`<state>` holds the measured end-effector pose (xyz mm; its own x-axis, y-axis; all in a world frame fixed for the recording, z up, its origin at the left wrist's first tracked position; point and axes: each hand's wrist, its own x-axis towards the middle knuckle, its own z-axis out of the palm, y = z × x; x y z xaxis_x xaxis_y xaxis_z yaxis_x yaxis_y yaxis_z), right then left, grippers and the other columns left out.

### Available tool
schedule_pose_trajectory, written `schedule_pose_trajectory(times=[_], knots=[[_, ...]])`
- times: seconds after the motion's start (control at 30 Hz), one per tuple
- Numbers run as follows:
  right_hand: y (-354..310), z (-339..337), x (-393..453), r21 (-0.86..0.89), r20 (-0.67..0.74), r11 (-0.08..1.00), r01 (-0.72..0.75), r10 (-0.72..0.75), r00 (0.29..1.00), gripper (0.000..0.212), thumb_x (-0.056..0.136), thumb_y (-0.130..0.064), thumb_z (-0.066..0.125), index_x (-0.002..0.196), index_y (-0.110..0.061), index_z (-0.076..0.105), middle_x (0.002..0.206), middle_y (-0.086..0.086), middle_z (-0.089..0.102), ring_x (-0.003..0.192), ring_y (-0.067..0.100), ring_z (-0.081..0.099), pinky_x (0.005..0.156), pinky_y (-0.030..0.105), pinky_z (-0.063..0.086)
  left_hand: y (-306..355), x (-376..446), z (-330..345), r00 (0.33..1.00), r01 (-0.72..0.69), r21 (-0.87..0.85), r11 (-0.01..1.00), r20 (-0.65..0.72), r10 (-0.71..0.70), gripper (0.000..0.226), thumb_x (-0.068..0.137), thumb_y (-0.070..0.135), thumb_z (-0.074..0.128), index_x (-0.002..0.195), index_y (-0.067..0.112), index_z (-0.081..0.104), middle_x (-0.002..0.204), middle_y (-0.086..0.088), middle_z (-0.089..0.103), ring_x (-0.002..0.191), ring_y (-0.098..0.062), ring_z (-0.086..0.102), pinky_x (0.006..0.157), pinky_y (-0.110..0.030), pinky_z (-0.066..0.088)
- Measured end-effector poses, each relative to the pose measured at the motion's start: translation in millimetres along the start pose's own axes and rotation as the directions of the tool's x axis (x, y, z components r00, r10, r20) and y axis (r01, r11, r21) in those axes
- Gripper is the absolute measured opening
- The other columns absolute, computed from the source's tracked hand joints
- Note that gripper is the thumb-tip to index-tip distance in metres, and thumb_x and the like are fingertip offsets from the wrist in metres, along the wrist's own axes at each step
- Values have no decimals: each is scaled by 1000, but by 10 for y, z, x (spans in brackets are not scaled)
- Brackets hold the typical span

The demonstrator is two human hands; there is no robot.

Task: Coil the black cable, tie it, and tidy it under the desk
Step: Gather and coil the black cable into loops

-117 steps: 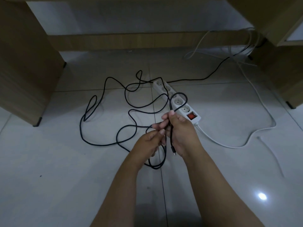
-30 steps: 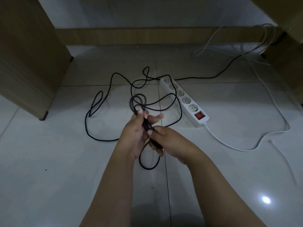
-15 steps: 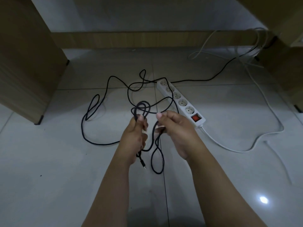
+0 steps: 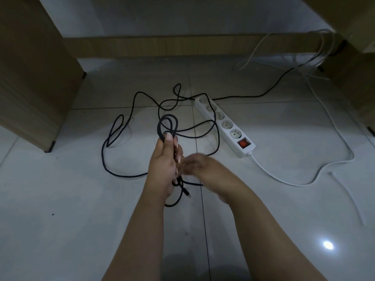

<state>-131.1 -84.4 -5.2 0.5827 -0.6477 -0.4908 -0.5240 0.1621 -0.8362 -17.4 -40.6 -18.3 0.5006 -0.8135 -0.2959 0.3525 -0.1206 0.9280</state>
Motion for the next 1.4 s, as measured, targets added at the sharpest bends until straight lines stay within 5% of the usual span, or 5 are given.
schedule_pose_trajectory(times=[0.23, 0.37, 0.63, 0.8, 1.4], knots=[[14, -48, -44, -325, -2, 944, 56, -60, 998, 45, 90, -49, 58, 75, -8, 68, 85, 14, 71, 78, 21, 64, 71, 29, 45, 12, 49, -149, 996, -16, -44, 999, -90, 12, 35, 104, 42, 33, 80, 19, 45, 52, 6, 35, 40, -9, 24, 34, -17, 19], [5, -154, -60, 53, -192, 980, 190, -177, 965, 53, 85, -42, 70, 62, -1, 45, 62, 12, 40, 55, 19, 39, 64, 28, 40, 1, 17, -205, 998, -33, 111, 993, -45, 38, 33, 104, 42, 32, 86, 18, 45, 60, 5, 41, 41, -8, 26, 35, -19, 20], [-43, -47, 56, 211, -339, 895, 393, -310, 888, 19, 92, -34, 60, 77, -26, 68, 134, -15, 54, 123, 2, 53, 100, 36, 48, -34, -107, -17, 993, -81, 370, 926, 115, 41, 31, 104, 42, 36, 102, 21, 59, 55, 10, 53, 46, -12, 33, 41, -21, 30], [-61, -67, 18, 414, -434, 830, 373, -180, 883, 20, 94, -23, 62, 90, -3, 61, 96, 24, 64, 69, 19, 61, 48, 34, 49, -46, -148, 95, 962, -137, 423, 896, 272, 19, 31, 105, 44, 30, 103, 30, 58, 55, 2, 65, 52, -20, 42, 50, -28, 35], [-5, -187, 45, 636, -387, 710, 303, -46, 921, 16, 101, -21, 49, 90, -17, 61, 61, 2, 42, 55, 21, 42, 49, 34, 38, -127, -51, 39, 911, -192, 637, 746, 399, -106, 46, 103, 45, 34, 76, 18, 60, 72, 9, 60, 68, -4, 52, 71, -22, 40]])
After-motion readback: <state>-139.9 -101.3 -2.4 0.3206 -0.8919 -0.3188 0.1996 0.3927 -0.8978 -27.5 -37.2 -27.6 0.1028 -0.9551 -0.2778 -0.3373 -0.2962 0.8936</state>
